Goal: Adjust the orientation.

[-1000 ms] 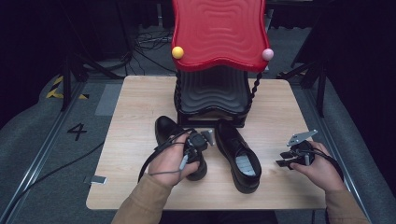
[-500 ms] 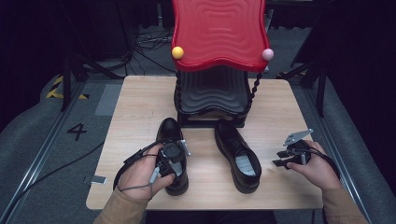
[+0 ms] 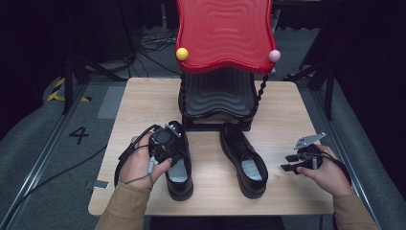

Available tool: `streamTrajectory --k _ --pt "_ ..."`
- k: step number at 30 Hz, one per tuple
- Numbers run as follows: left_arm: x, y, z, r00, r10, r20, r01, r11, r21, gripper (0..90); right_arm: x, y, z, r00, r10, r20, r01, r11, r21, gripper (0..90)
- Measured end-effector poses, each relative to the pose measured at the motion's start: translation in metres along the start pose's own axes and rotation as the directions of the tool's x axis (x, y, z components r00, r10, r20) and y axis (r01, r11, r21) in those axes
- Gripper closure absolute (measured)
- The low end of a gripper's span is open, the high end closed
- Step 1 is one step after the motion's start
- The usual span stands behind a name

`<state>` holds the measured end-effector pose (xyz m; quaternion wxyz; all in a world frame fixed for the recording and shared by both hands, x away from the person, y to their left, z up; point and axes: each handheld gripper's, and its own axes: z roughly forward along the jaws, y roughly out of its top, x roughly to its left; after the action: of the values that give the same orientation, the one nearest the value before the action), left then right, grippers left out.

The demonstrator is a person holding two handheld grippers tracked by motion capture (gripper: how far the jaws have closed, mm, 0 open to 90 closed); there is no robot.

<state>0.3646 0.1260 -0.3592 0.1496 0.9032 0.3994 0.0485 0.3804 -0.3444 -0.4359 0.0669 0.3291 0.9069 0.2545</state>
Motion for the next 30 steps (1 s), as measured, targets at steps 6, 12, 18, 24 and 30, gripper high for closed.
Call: streamTrajectory --k 6,12,18,24,30 --pt "0.004 0.009 0.026 0.9970 0.025 -0.073 -0.020 0.9981 0.059 42.6 0.000 -0.005 -0.001 1.0000 0.002 -0.002 -0.002 1.000 0.003 53.8" --pt "0.001 0.015 0.029 0.9883 0.050 -0.144 -0.044 0.9981 0.043 53.3 0.001 -0.007 -0.002 1.0000 0.000 -0.004 0.000 1.000 0.002 53.7" --pt "-0.005 0.015 0.021 0.9695 0.042 -0.241 -0.032 0.9985 0.046 70.2 0.000 -0.007 0.000 1.0000 -0.003 -0.002 0.003 1.000 0.006 53.8" --pt "-0.010 0.014 0.010 0.9613 -0.011 -0.275 0.011 0.9999 0.001 77.2 0.000 -0.007 0.001 1.0000 -0.002 -0.003 0.002 1.000 0.010 53.8" --pt "-0.022 0.014 -0.004 0.9585 -0.027 -0.284 0.022 0.9995 -0.022 82.2 0.000 -0.008 0.000 1.0000 0.002 -0.004 -0.002 1.000 0.014 53.9"
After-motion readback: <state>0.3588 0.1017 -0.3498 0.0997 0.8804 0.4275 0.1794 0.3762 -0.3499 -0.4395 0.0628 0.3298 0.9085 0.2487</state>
